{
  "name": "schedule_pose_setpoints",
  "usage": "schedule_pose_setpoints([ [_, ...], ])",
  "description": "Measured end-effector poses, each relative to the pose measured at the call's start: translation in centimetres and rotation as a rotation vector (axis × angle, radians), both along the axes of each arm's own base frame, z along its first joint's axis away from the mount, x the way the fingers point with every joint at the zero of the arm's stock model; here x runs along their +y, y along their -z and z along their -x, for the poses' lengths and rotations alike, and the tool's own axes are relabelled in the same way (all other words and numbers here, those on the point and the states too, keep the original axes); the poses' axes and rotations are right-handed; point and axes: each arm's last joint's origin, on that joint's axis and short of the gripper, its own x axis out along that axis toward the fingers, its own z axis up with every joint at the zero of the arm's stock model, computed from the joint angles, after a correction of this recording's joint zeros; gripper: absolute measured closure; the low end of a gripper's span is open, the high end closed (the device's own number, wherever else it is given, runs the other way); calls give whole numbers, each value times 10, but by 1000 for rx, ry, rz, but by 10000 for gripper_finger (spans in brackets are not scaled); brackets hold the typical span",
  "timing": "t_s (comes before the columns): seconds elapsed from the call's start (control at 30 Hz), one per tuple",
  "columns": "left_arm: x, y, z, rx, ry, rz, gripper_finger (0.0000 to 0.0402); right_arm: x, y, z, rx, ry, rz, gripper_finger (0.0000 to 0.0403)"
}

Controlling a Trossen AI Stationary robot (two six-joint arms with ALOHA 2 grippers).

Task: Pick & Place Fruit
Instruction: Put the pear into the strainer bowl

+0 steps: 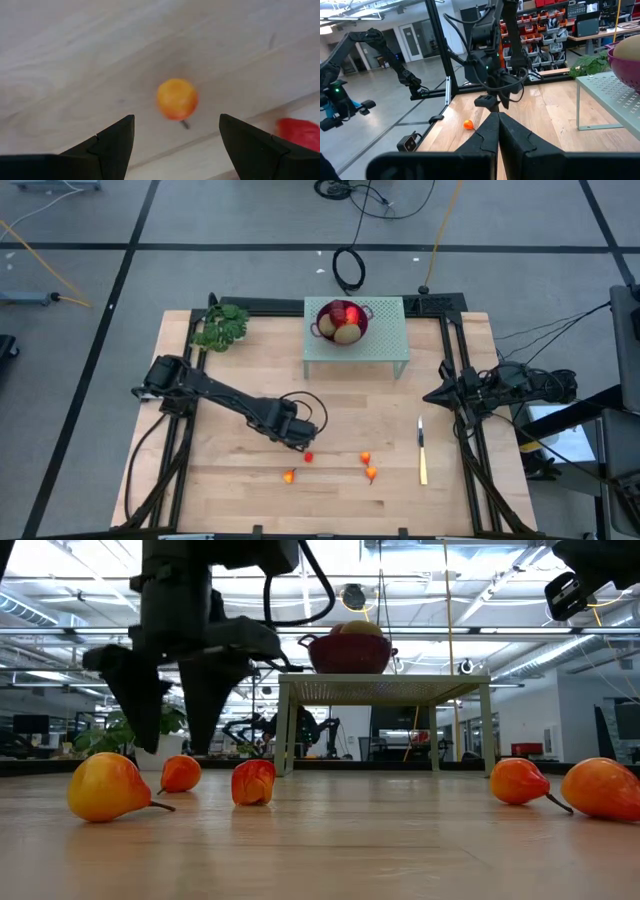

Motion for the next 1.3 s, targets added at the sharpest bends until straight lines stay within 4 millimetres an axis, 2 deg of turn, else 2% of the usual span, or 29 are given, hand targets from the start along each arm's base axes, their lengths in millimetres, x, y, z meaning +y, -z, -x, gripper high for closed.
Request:
schedule_pose_setpoints([
  [0.43, 2, 18, 3, -34, 2, 6, 110, 0, 0, 0, 0, 0, 0, 399],
  [0.73, 4, 19, 4, -37, 27, -22, 110, 0, -1, 0, -8, 0, -1, 399],
  [0.97, 4, 31, 1, 4, 46, -12, 110, 0, -1, 0, -7, 0, -1, 399],
  [1.3, 4, 31, 1, 5, 45, -9, 110, 0, -1, 0, -7, 0, -1, 399],
])
